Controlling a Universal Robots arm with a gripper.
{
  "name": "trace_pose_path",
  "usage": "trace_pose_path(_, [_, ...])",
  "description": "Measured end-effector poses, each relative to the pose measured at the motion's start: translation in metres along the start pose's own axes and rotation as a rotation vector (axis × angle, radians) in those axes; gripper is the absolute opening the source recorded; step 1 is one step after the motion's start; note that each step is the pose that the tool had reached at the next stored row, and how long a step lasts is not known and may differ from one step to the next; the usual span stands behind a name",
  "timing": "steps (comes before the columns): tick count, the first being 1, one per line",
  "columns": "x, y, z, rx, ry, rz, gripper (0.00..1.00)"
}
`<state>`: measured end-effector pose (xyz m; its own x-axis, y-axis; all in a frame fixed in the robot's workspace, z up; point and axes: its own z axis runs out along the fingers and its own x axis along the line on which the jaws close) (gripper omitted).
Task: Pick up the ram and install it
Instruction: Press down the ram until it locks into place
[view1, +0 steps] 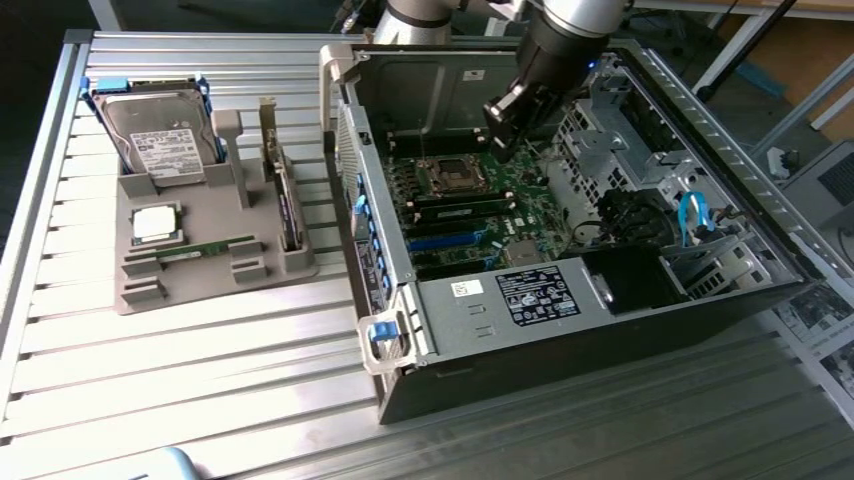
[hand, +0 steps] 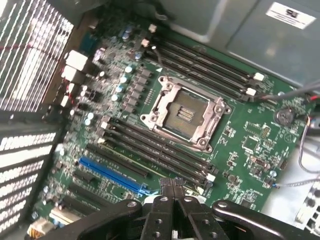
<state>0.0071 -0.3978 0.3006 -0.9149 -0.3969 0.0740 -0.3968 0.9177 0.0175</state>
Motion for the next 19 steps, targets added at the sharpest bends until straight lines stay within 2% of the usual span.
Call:
trace_pose_path(11, [0.0000, 0.0000, 0.0005, -0.0128, -0.0030, 0.172, 0.11])
trace_pose_path(19, [-0.0001, 0.0000, 0.0010, -0.0239, -0.0057, 0.322, 0.11])
